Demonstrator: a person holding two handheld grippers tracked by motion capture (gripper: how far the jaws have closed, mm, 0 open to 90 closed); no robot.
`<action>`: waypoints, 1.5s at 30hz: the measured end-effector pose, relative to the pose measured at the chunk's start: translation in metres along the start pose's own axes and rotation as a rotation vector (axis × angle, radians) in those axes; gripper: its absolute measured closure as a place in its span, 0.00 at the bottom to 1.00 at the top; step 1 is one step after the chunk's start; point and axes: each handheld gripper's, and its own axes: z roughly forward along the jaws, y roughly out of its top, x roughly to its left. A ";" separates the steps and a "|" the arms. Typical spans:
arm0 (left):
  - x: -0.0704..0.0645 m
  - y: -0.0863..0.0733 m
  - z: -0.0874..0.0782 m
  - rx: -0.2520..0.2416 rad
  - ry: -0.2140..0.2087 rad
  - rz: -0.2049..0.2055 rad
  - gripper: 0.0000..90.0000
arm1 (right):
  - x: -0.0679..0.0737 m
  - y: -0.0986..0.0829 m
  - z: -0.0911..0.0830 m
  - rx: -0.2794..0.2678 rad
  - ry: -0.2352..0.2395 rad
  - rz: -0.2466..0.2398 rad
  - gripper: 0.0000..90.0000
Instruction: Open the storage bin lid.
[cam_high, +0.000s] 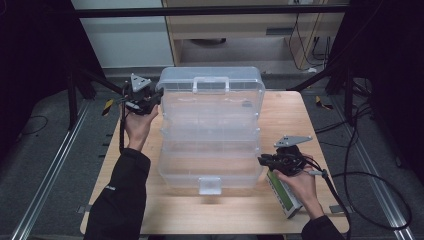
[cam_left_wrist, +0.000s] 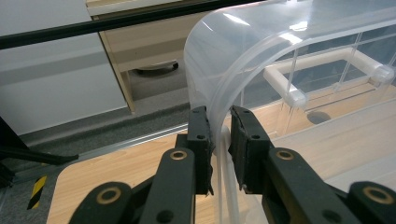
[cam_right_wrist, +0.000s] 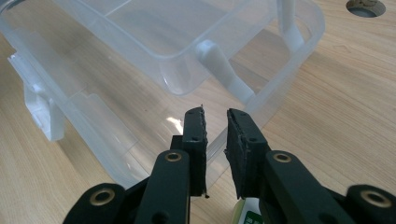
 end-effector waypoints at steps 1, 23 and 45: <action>0.000 0.001 0.001 0.002 0.000 -0.001 0.86 | 0.000 0.000 0.000 0.000 0.000 -0.002 0.87; 0.007 0.008 0.037 0.025 0.023 -0.033 0.85 | 0.002 0.001 0.000 0.006 -0.011 -0.014 0.87; 0.015 0.012 0.071 0.094 0.038 -0.028 0.84 | 0.002 0.001 0.000 0.004 -0.008 -0.006 0.87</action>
